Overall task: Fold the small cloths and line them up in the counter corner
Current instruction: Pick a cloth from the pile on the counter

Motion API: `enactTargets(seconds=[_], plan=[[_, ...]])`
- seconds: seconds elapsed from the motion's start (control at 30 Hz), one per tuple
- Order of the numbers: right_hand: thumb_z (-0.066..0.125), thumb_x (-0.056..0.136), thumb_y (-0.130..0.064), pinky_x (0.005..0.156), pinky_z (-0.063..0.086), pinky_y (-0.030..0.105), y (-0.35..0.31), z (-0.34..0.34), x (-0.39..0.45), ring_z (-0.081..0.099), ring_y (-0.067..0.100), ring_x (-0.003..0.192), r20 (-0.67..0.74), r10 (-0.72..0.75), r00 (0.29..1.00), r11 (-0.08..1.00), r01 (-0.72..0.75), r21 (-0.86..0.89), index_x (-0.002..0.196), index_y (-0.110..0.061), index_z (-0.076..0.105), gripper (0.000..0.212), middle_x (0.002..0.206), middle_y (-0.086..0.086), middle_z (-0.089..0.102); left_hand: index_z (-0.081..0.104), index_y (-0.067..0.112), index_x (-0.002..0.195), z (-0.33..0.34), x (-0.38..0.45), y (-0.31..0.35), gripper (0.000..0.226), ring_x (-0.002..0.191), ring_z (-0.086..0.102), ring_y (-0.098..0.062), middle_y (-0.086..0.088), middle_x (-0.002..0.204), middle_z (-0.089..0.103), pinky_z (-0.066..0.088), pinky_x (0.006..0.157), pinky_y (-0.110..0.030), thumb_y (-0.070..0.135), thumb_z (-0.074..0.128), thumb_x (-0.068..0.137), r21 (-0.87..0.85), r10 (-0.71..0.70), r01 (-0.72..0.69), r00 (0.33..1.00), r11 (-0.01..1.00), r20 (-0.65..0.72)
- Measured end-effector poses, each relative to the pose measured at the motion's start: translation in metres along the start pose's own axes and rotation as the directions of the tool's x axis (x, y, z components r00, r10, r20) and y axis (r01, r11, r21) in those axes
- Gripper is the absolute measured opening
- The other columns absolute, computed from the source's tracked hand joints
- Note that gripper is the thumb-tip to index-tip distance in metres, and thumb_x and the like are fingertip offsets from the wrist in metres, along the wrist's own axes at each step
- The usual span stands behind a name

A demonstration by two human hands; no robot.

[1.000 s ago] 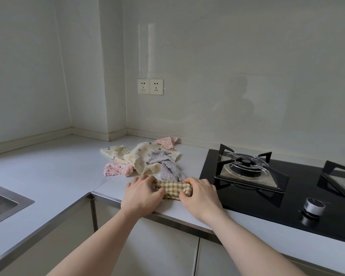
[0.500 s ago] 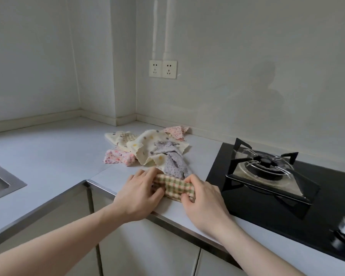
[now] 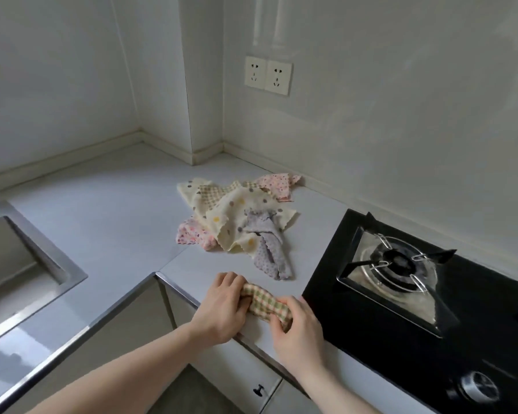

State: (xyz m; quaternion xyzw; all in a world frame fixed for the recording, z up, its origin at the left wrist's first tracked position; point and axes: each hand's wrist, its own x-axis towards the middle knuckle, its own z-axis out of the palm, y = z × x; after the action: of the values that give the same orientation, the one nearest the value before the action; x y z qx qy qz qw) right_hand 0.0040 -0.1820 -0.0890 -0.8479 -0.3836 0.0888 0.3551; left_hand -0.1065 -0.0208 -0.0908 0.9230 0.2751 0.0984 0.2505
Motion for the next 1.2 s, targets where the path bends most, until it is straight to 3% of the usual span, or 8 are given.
enactTargets(seconds=[0.1, 0.2, 0.33, 0.43, 0.7, 0.83, 1.03, 1.2], plan=[[0.068, 0.090, -0.021, 0.076, 0.051, 0.025, -0.028, -0.033, -0.023, 0.064, 0.009, 0.095, 0.175, 0.145, 0.974, 0.986, -0.157, 0.060, 0.103, -0.033, 0.064, 0.019, 0.096, -0.018, 0.066, 0.038, 0.025, 0.094, -0.022, -0.030, 0.047, 0.010, 0.109, 0.044, -0.023, 0.004, 0.106, 0.052, 0.038, 0.095, -0.036, 0.025, 0.048, 0.093, -0.067, -0.125, 0.133, 0.987, 0.989, 0.105], [0.073, 0.089, -0.016, 0.073, 0.052, 0.023, -0.056, -0.095, -0.062, 0.067, 0.001, 0.084, 0.197, 0.265, 0.944, 0.923, -0.308, 0.232, 0.094, -0.032, 0.066, 0.019, 0.088, -0.014, 0.073, 0.037, 0.025, 0.086, -0.070, -0.072, 0.096, 0.017, 0.092, 0.052, -0.023, 0.004, 0.091, 0.057, 0.043, 0.078, -0.039, 0.024, 0.051, 0.096, -0.190, -0.187, 0.221, 0.965, 0.957, 0.184], [0.081, 0.085, -0.021, 0.084, 0.059, 0.030, -0.082, -0.196, -0.119, 0.072, 0.004, 0.090, 0.319, 0.281, 0.905, 0.850, -0.389, 0.355, 0.098, -0.026, 0.075, 0.015, 0.095, -0.011, 0.078, 0.038, 0.030, 0.076, -0.138, -0.131, 0.161, 0.029, 0.062, 0.045, -0.013, 0.009, 0.065, 0.052, 0.039, 0.060, -0.033, 0.031, 0.060, 0.095, -0.276, -0.129, 0.196, 0.961, 0.941, 0.243], [0.080, 0.087, -0.032, 0.089, 0.059, 0.036, -0.099, -0.254, -0.159, 0.074, 0.009, 0.094, 0.369, 0.251, 0.895, 0.830, -0.395, 0.393, 0.100, -0.025, 0.077, 0.015, 0.098, -0.008, 0.078, 0.039, 0.025, 0.073, -0.165, -0.163, 0.207, 0.034, 0.058, 0.035, -0.009, 0.012, 0.062, 0.043, 0.033, 0.058, -0.026, 0.030, 0.063, 0.097, -0.372, -0.070, 0.147, 0.975, 0.917, 0.211], [0.076, 0.091, -0.039, 0.089, 0.059, 0.042, -0.102, -0.310, -0.186, 0.074, 0.012, 0.092, 0.204, 0.312, 0.928, 0.808, -0.372, 0.457, 0.095, -0.024, 0.076, 0.015, 0.095, -0.004, 0.078, 0.049, 0.022, 0.069, -0.174, -0.157, 0.263, 0.037, 0.059, 0.054, -0.012, 0.000, 0.062, 0.058, 0.039, 0.058, -0.025, 0.041, 0.062, 0.099, -0.468, 0.016, 0.120, 0.961, 0.876, 0.276], [0.074, 0.092, -0.042, 0.083, 0.056, 0.037, -0.099, -0.328, -0.178, 0.074, 0.013, 0.086, 0.145, 0.361, 0.921, 0.791, -0.384, 0.477, 0.091, -0.024, 0.076, 0.018, 0.088, -0.003, 0.077, 0.058, 0.005, 0.076, -0.181, -0.126, 0.280, 0.046, 0.057, 0.056, -0.014, -0.013, 0.068, 0.064, 0.040, 0.056, -0.023, 0.045, 0.061, 0.098, -0.456, 0.074, 0.082, 0.947, 0.886, 0.313], [0.070, 0.096, -0.034, 0.088, 0.060, 0.038, -0.075, -0.373, -0.182, 0.073, 0.011, 0.094, 0.044, 0.447, 0.893, 0.763, -0.407, 0.503, 0.103, -0.026, 0.075, 0.012, 0.098, -0.006, 0.078, 0.059, 0.011, 0.077, -0.164, -0.086, 0.335, 0.034, 0.059, 0.056, -0.006, -0.005, 0.071, 0.067, 0.041, 0.057, -0.018, 0.037, 0.061, 0.100, -0.436, 0.222, -0.043, 0.903, 0.899, 0.368], [0.071, 0.095, -0.032, 0.084, 0.060, 0.029, -0.040, -0.423, -0.224, 0.072, 0.007, 0.096, -0.069, 0.584, 0.809, 0.700, -0.458, 0.547, 0.107, -0.024, 0.074, 0.015, 0.098, -0.008, 0.077, 0.065, 0.016, 0.083, -0.131, -0.067, 0.415, 0.024, 0.068, 0.067, -0.006, 0.006, 0.075, 0.073, 0.050, 0.063, -0.019, 0.031, 0.061, 0.101, -0.447, 0.367, -0.139, 0.798, 0.884, 0.478]])
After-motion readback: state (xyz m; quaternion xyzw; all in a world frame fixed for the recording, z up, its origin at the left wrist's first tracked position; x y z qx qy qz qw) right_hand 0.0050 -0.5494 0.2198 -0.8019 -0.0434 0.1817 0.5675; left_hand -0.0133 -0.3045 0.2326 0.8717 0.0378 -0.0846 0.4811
